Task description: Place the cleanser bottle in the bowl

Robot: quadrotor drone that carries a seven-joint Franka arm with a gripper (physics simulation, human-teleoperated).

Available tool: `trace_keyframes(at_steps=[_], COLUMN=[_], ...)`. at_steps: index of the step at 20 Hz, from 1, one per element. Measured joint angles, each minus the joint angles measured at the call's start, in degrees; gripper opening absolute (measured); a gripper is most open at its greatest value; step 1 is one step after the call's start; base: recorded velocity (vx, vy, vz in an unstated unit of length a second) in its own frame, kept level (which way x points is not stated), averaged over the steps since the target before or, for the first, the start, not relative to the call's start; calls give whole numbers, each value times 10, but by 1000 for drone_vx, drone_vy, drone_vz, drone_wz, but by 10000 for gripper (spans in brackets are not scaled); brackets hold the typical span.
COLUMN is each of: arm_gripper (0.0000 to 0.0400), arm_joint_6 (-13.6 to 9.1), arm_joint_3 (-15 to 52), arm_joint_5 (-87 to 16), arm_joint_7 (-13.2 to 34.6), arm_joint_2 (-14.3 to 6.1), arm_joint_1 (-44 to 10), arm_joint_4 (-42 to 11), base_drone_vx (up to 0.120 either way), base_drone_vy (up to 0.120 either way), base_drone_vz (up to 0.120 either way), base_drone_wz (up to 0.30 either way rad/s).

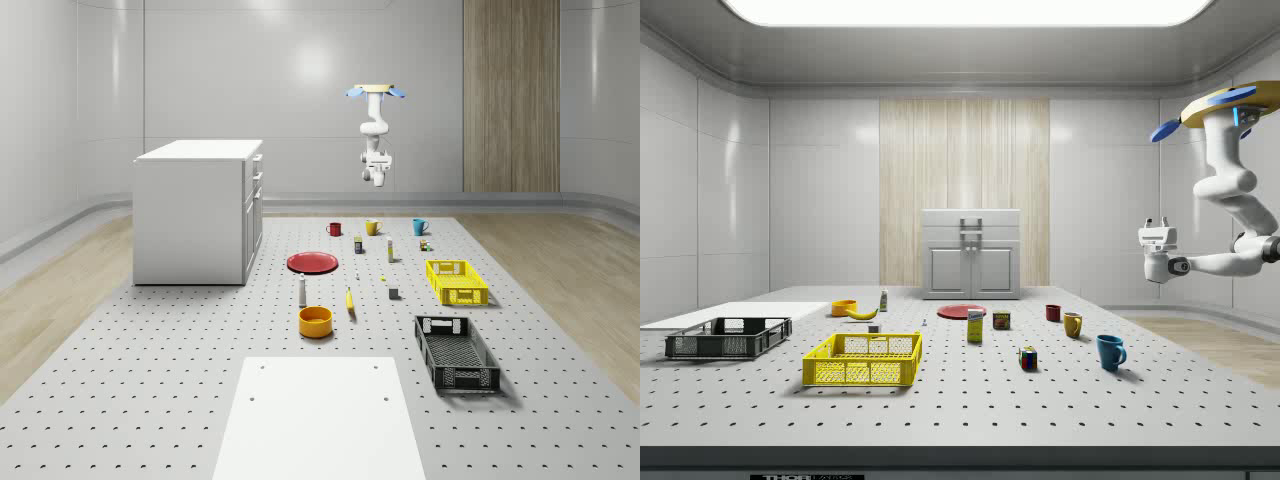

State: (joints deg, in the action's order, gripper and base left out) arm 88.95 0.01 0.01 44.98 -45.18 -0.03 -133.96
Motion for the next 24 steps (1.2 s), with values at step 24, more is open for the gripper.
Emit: trace_keyframes(at_steps=[24], arm_gripper=[400], arm_joint_6=[-110], arm_joint_3=[2], arm_joint_5=[1], arm_joint_7=[-2], arm_joint_2=[49], arm_joint_1=[-4], arm_joint_4=[170], base_drone_vx=[110], base_drone_vy=[-117], base_drone_vz=[0], base_drone_wz=[0])
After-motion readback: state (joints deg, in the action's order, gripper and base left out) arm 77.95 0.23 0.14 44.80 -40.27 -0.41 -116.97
